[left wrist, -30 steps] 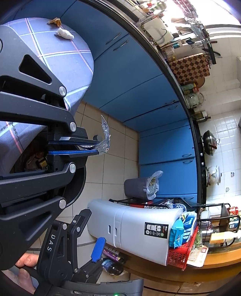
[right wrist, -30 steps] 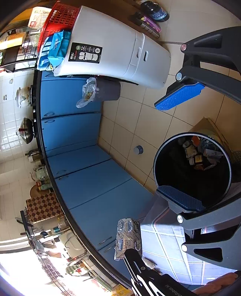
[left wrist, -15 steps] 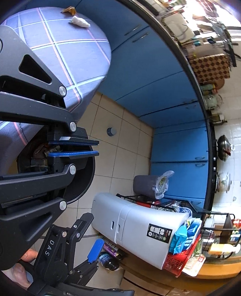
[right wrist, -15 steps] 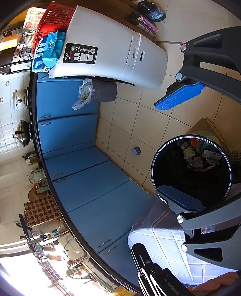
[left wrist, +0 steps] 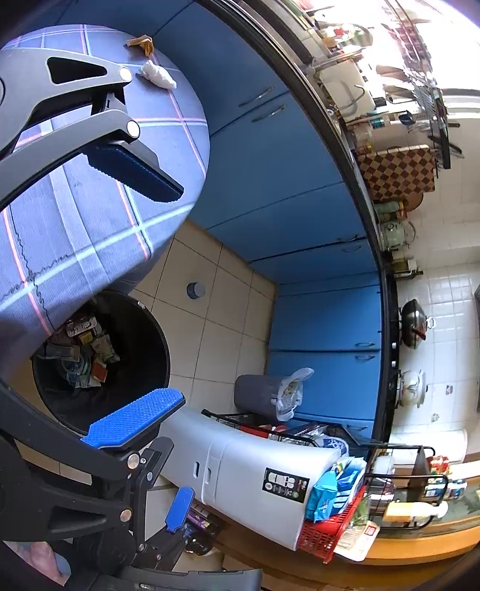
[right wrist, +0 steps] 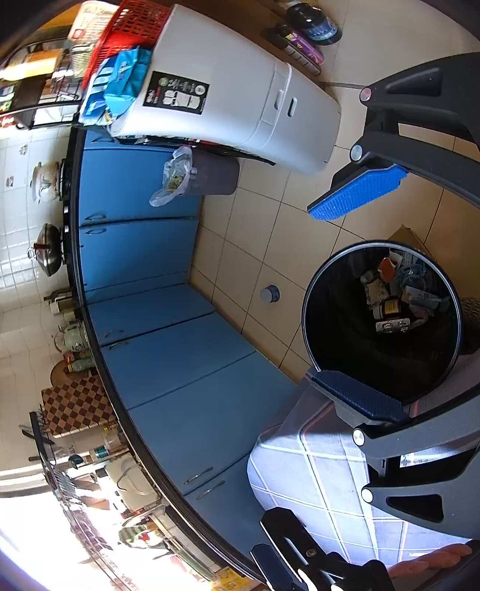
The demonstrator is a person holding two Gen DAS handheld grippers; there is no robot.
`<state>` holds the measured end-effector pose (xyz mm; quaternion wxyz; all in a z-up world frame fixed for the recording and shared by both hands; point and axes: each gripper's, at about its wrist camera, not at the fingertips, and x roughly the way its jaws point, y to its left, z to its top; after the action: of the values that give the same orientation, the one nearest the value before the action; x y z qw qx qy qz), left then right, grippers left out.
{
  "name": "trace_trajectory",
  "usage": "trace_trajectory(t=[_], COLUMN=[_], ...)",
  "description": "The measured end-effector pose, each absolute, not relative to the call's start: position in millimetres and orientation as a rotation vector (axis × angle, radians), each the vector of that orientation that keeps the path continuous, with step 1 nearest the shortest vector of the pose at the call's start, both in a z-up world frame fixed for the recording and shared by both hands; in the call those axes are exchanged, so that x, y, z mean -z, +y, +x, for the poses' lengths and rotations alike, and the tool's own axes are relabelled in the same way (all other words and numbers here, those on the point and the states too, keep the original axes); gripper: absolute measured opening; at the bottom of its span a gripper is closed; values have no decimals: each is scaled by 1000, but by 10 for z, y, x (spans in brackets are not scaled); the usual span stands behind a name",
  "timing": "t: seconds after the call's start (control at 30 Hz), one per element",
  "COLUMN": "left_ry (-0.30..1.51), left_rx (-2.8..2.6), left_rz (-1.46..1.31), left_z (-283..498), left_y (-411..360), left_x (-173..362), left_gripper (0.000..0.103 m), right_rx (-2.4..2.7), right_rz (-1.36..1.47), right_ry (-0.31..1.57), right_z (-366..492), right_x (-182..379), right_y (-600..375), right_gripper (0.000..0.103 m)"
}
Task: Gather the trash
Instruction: 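Move both open grippers back over the table toward the wrapper and tissue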
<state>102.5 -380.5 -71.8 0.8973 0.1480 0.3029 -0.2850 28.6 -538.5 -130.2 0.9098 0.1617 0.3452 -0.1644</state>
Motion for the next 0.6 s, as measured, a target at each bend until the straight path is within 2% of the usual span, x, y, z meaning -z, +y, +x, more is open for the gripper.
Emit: trace_trajectory(t=[0.6], left_ry=[589], left_rx=[580], left_rz=[231], left_z=[939], left_y=[-3163], left_x=[458], left_gripper=[99], right_rx=[336], right_rz=[276], right_ry=[683], right_z=[316], right_x=[868], right_y=[-4842], right_gripper=[82])
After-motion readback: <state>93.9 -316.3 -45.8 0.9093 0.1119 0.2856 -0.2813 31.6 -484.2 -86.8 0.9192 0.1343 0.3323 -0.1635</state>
